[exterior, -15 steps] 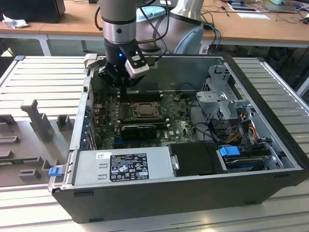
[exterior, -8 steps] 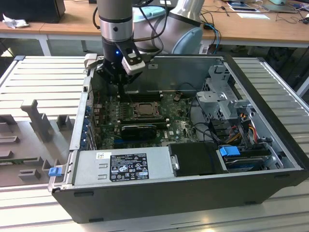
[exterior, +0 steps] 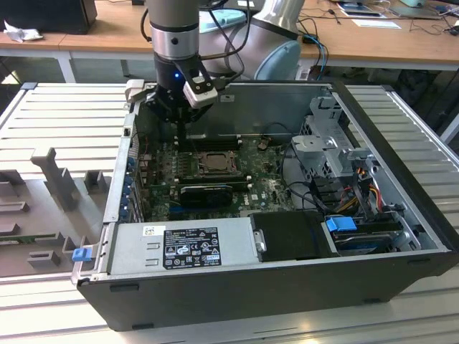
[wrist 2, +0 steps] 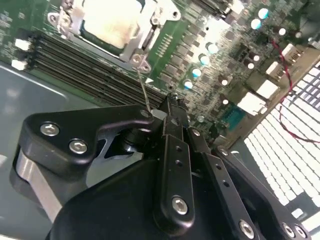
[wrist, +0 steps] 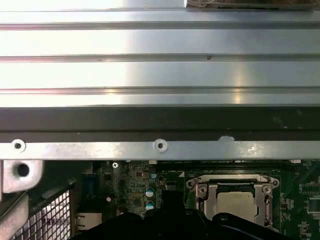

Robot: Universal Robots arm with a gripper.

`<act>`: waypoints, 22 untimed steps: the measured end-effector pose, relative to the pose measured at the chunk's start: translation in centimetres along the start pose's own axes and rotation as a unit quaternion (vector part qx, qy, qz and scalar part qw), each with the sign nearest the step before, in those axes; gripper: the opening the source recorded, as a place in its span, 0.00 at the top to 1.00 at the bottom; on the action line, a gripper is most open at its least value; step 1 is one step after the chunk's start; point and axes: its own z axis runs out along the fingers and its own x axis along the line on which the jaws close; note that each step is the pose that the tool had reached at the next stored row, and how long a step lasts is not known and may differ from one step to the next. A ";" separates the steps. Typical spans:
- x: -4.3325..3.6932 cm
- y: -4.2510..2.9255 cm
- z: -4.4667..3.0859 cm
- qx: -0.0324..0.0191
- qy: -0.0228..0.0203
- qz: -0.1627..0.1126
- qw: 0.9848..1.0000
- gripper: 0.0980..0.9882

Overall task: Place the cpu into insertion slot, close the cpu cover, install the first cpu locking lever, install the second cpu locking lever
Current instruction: 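Install the first cpu locking lever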

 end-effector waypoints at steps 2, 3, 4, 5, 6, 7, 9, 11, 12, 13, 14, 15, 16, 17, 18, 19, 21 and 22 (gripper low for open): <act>-1.03 0.01 0.01 0.000 0.000 0.000 1.000 0.99; -1.56 0.02 0.02 0.000 0.000 0.000 1.000 0.99; -1.99 0.02 0.03 0.000 0.000 0.000 1.000 0.99; -2.46 0.02 0.06 0.000 0.000 0.000 1.000 0.99; -2.94 0.03 0.09 0.000 0.000 0.000 1.000 0.99; -3.60 0.04 0.14 0.000 0.000 0.000 1.000 0.99; -4.59 0.05 0.23 0.000 0.000 0.000 1.000 0.99; -5.15 0.04 0.31 -0.002 0.000 0.000 1.000 0.99; -5.20 0.05 0.32 -0.010 0.000 0.000 1.000 0.99; -5.21 0.05 0.32 -0.022 0.000 0.000 1.000 0.99; -5.21 0.05 0.32 -0.033 0.001 0.000 0.999 0.99; -5.21 0.03 0.34 -0.042 0.001 0.000 0.999 0.99; -5.21 0.00 0.36 -0.047 0.001 0.000 0.999 0.99; -5.22 -0.05 0.56 -0.053 0.001 0.000 0.999 0.99; -5.21 -0.06 0.69 -0.053 0.001 0.000 0.999 0.99; -5.21 -0.07 0.86 -0.053 0.001 0.000 0.999 0.99; -5.34 -0.07 1.41 -0.053 0.001 0.000 0.999 0.99; -5.49 -0.07 1.66 -0.053 0.001 0.000 0.999 0.99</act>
